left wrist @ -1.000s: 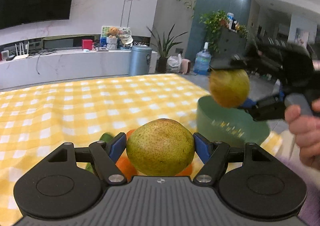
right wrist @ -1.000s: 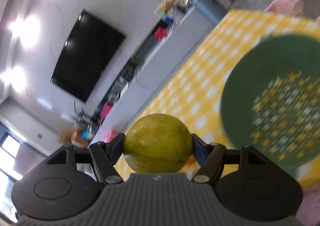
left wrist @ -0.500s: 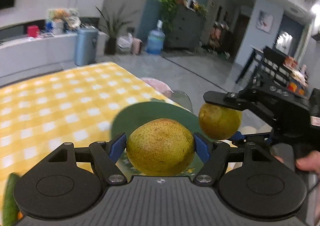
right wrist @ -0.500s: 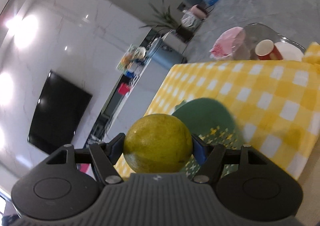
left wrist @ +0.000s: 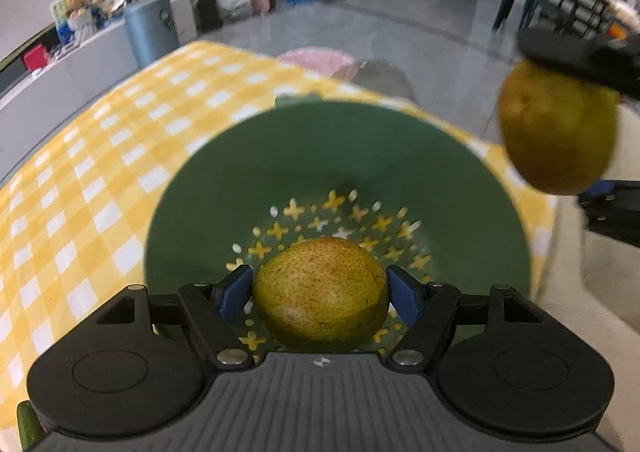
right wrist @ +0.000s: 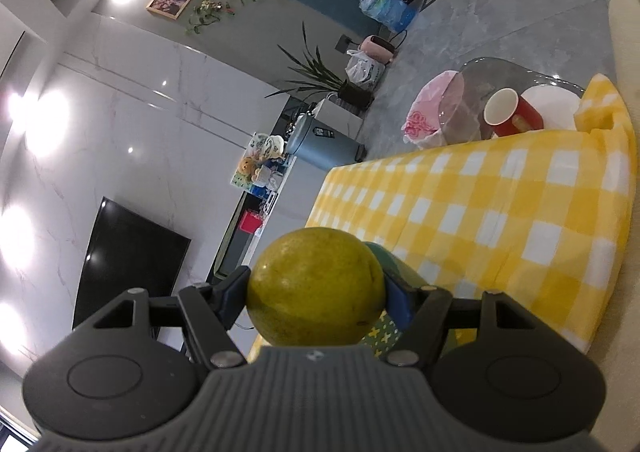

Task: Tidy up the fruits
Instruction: 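Carry the pear into the green colander and open the left gripper while the right gripper holds its pear, then lower the pear into the colander and open the right gripper while the left gripper returns to the fruit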

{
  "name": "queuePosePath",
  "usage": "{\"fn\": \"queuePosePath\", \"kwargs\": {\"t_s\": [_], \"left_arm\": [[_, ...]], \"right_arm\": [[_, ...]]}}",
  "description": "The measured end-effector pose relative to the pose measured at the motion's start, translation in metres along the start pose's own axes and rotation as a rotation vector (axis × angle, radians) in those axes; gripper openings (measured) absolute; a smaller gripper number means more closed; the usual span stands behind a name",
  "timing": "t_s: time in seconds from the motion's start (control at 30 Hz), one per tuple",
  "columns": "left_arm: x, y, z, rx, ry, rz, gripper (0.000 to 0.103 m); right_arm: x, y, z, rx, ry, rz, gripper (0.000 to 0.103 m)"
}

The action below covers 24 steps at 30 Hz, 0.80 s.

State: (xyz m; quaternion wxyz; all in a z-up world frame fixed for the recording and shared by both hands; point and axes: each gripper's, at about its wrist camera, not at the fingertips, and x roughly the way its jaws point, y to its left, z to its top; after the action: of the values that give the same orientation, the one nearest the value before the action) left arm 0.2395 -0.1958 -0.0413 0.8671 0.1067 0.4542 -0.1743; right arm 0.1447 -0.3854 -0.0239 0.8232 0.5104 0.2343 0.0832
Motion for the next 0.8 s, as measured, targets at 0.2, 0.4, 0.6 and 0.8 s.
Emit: {"fn": "queuePosePath", "kwargs": {"t_s": [0.2,0.4,0.6,0.8], "left_arm": [[0.005,-0.011,0.004,0.074,0.037,0.075,0.084],[0.000,-0.003,0.006,0.059,0.046,0.063,0.088],[-0.049,0.020,-0.002,-0.024,-0.111,0.001,0.090],[-0.099,0.060,-0.034,-0.231,-0.232,0.000,0.091]], "right_arm": [[0.008,-0.010,0.001,0.016,0.027,-0.017,0.067],[0.016,-0.007,-0.001,-0.030,0.046,-0.019,0.067],[0.020,0.010,-0.005,-0.132,0.040,-0.031,0.067],[0.034,0.043,-0.021,-0.283,0.093,-0.120,0.067]]}}
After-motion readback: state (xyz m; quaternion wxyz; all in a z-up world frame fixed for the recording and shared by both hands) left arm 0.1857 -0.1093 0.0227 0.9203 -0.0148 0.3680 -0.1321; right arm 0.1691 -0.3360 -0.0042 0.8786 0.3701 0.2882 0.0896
